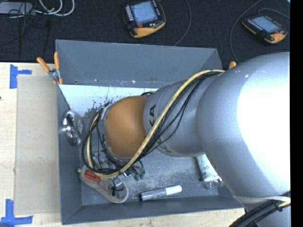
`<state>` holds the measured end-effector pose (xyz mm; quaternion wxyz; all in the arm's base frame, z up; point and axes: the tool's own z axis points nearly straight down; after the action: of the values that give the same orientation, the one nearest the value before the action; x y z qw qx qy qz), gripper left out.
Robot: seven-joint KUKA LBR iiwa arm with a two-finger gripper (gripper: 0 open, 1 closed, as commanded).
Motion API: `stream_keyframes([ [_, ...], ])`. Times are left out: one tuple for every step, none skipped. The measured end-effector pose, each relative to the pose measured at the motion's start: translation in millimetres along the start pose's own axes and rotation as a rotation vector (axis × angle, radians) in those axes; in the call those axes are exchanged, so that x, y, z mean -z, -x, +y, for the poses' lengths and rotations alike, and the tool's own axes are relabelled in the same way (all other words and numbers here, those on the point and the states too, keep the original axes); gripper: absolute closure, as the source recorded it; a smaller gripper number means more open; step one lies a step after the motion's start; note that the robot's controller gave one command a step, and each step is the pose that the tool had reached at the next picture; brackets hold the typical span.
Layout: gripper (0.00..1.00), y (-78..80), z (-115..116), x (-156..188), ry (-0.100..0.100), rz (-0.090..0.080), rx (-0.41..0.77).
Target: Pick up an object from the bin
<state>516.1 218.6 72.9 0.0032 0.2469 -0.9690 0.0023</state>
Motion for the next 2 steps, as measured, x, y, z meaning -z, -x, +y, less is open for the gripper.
stream_keyframes([
  [1.0,1.4,-1.1,1.0,-0.001,-0.005,-0.003],
  [1.0,15.8,1.3,-2.7,-0.01,0.015,0.108],
])
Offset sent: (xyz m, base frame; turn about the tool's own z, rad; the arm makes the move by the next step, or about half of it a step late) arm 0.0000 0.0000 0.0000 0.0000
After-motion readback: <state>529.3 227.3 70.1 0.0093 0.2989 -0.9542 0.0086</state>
